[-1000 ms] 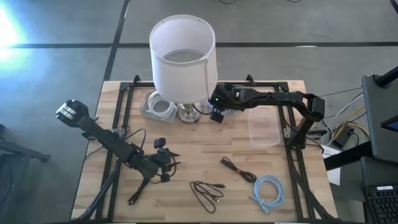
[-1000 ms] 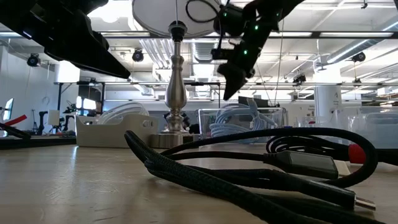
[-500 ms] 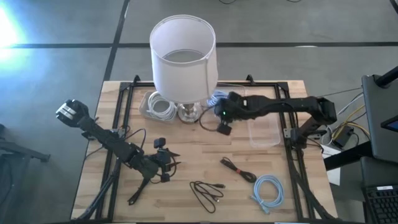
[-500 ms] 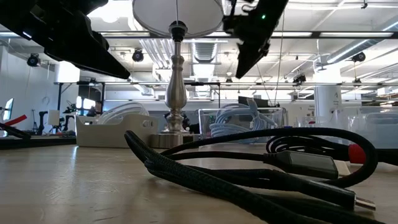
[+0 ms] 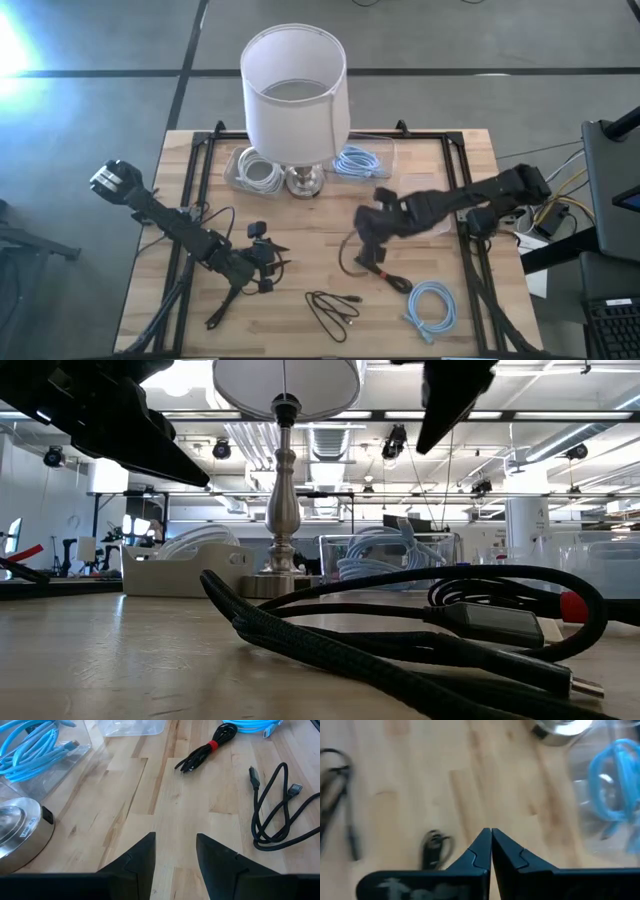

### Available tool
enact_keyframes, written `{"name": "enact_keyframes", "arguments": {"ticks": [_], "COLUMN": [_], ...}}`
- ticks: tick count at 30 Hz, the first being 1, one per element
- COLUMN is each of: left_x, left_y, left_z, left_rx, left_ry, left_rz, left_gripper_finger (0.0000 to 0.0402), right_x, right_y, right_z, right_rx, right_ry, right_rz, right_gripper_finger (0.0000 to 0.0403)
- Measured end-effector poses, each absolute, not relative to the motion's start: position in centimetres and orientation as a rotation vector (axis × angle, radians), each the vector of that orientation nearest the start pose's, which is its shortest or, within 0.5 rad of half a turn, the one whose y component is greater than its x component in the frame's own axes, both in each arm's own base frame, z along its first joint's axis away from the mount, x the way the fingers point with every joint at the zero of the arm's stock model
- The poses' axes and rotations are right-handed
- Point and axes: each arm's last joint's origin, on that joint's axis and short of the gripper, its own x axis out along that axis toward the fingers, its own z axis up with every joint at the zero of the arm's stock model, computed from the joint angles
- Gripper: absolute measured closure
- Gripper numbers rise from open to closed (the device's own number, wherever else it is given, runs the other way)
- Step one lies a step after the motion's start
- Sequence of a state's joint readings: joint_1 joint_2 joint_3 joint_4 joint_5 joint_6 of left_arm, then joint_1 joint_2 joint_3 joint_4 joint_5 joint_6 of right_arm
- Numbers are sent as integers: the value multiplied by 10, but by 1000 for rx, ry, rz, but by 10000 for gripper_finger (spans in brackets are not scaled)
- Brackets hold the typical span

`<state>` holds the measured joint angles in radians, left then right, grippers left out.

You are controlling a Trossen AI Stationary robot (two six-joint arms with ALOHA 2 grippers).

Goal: Pick & Place USB Port
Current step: Put the blue HDMI cable into the left transparent bin

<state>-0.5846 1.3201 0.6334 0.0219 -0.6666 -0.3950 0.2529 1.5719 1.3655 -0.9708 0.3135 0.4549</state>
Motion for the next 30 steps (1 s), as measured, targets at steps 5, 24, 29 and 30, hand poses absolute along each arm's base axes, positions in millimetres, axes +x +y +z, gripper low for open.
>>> {"name": "enact_keyframes", "arguments": {"ticks": [5,24,29,30], "left_x": [221,221,221,221], "left_y": [-125,-125,-125,-125], "left_z": [195,195,195,195], "left_rx": [3,2,2,2], "left_ry": [510,509,509,509], "left_rz": [182,182,182,182], "left_gripper_finger": [257,257,257,257], "right_x": [291,264,264,264], "right_y": [105,201,201,201], "right_z": [288,238,234,234], "right_rx": [214,494,527,538], "right_ry": [1075,1074,1077,1072], "right_rz": [-284,-508,-560,-567], "right_gripper_finger": [394,394,394,394]}}
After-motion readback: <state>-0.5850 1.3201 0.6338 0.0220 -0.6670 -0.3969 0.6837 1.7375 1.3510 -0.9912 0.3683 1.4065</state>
